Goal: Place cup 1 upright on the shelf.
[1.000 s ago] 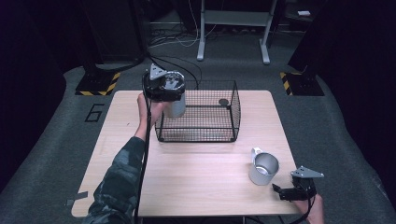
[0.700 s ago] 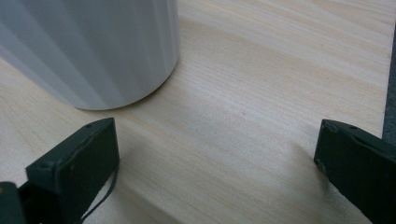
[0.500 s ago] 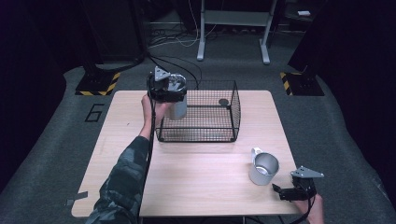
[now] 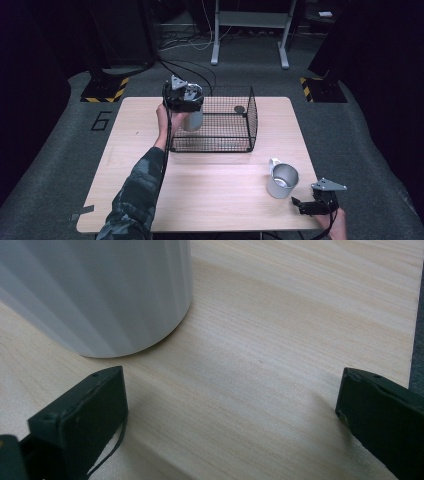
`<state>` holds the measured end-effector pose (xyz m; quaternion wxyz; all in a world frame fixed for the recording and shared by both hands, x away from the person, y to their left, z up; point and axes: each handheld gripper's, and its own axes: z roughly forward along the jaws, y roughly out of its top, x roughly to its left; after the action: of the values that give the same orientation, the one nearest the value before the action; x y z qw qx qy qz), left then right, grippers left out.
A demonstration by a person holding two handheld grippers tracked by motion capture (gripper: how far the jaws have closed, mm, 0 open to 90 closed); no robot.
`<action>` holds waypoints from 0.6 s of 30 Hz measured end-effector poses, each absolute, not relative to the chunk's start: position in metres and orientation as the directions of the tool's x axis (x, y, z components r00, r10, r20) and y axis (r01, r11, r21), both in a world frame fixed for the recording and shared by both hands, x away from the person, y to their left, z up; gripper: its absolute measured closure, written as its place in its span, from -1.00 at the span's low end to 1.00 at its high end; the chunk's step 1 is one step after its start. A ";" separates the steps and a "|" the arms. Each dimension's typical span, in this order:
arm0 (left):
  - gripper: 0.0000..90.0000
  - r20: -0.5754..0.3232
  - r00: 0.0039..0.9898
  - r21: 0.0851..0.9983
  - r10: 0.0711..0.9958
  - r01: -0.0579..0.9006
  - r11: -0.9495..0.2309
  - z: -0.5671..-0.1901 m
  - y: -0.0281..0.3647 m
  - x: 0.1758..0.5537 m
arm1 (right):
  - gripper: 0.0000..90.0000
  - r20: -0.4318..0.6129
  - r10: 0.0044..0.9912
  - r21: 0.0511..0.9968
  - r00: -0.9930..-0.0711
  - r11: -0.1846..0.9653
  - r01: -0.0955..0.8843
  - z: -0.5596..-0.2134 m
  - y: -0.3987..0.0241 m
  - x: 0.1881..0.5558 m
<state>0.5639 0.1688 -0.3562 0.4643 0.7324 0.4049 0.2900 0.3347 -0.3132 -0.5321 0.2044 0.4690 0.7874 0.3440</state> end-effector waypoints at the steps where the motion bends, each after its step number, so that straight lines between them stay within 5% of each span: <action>1: -0.91 0.052 0.502 0.914 0.863 0.325 -0.244 -0.358 0.168 0.565 | -1.00 0.001 0.879 0.734 -0.476 0.323 0.598 -0.532 -0.313 0.335; 18: -0.91 0.051 0.495 0.895 0.868 0.362 -0.259 -0.380 0.160 0.574 | -1.00 0.001 0.879 0.734 -0.476 0.323 0.598 -0.532 -0.313 0.335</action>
<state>0.5739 0.1601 -0.3802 0.4453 0.7410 0.4148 0.2839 0.3347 -0.3132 -0.5321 0.2046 0.4690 0.7873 0.3440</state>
